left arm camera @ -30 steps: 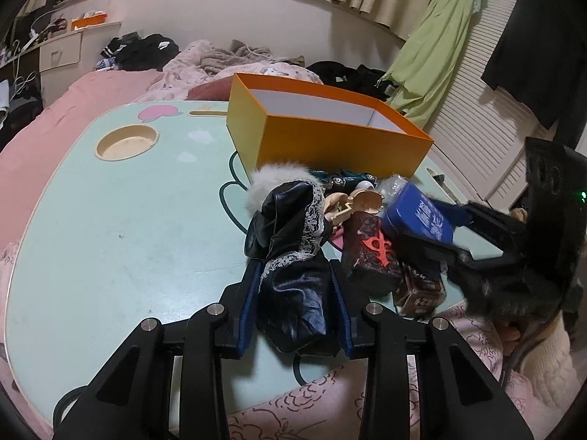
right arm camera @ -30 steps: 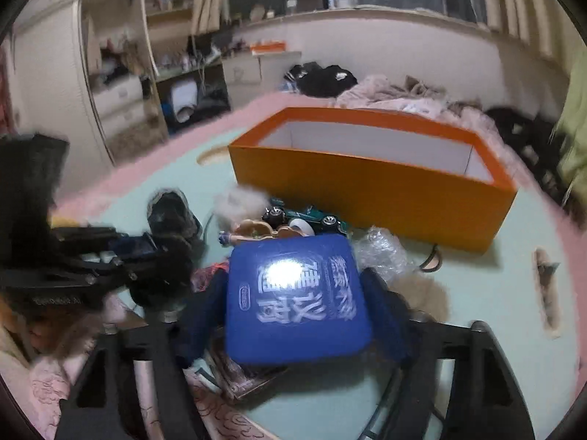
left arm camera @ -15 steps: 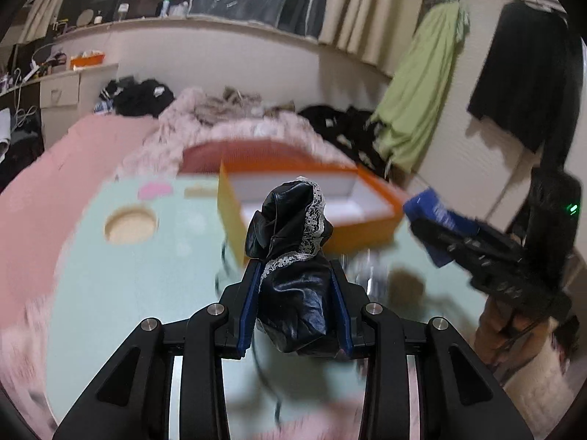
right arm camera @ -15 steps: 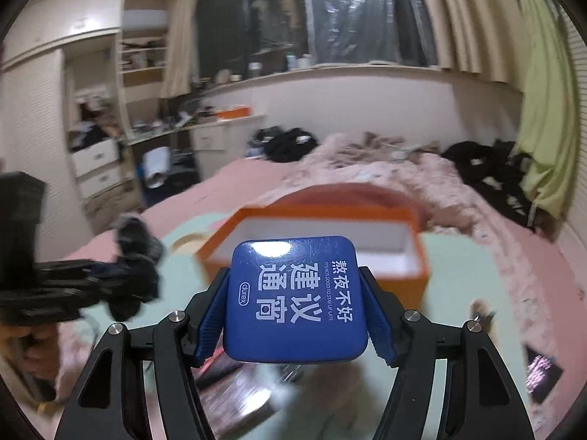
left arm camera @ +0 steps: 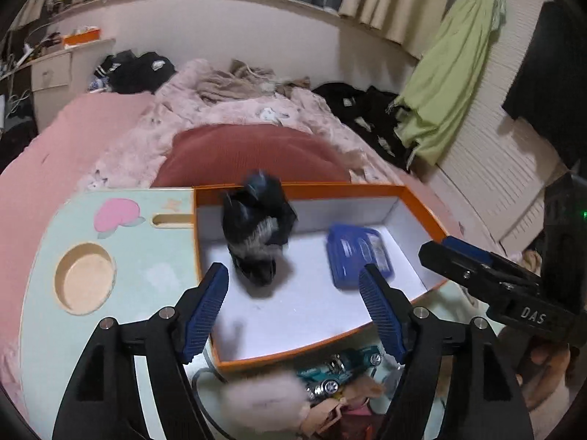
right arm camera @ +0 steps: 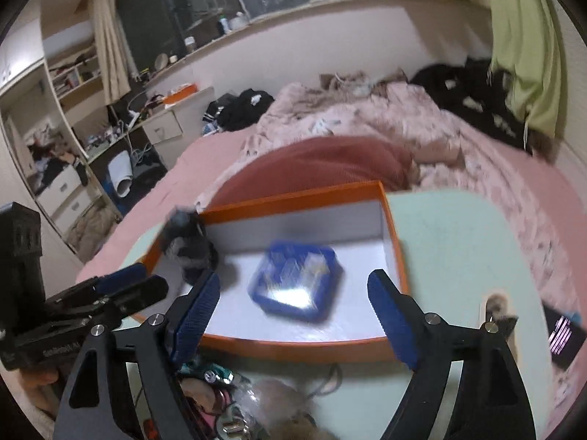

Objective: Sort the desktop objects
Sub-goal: 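Lower the bag into the orange box with left gripper while right gripper drops the blue tin in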

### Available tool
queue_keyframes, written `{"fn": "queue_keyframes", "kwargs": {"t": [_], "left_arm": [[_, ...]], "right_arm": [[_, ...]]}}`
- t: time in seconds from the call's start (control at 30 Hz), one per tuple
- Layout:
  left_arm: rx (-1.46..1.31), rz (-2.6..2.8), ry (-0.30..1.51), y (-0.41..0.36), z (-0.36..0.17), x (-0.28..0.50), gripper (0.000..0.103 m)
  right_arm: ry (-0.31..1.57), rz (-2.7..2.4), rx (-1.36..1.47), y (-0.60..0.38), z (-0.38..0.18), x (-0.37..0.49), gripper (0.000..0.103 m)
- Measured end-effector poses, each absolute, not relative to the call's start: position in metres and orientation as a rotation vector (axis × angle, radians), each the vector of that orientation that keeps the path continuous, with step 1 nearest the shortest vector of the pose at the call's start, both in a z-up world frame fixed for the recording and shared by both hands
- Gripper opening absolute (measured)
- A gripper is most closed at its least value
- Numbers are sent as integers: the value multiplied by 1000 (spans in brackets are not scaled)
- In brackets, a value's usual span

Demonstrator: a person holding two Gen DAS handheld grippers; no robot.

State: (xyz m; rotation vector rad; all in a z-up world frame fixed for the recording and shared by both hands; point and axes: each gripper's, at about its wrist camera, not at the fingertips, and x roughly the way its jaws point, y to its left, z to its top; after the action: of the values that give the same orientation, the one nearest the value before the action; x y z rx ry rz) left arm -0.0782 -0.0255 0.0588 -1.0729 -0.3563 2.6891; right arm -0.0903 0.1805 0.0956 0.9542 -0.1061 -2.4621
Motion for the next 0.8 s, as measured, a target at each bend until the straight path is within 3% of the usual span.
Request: {"fn": "queue_keyframes", "kwargs": {"t": [0.2,0.37,0.5,0.63,0.73,0.8], "left_arm": [[-1075,2713,-351,-33,62,-84,74],[-975,2738,-369,-39,72,-55,74],[-999,2805,-241,-44,71,1,74],[-1192,2671,-229,-46,43,42,74],[-1269,2642,-78,-33,29,53,74],[-1318,2653,8,-26,10,52,82]], "right_arm": [[-11,-2467,925,174,92,-69,83],[-49,-2513,794,187,110,-41,83],[16,-2545,717,201,119,8,92],[119,-2520,770,203,90,52,94],[118,-2489,874,203,61,62,95],[118,-2469,1000,202,40,55,99]]}}
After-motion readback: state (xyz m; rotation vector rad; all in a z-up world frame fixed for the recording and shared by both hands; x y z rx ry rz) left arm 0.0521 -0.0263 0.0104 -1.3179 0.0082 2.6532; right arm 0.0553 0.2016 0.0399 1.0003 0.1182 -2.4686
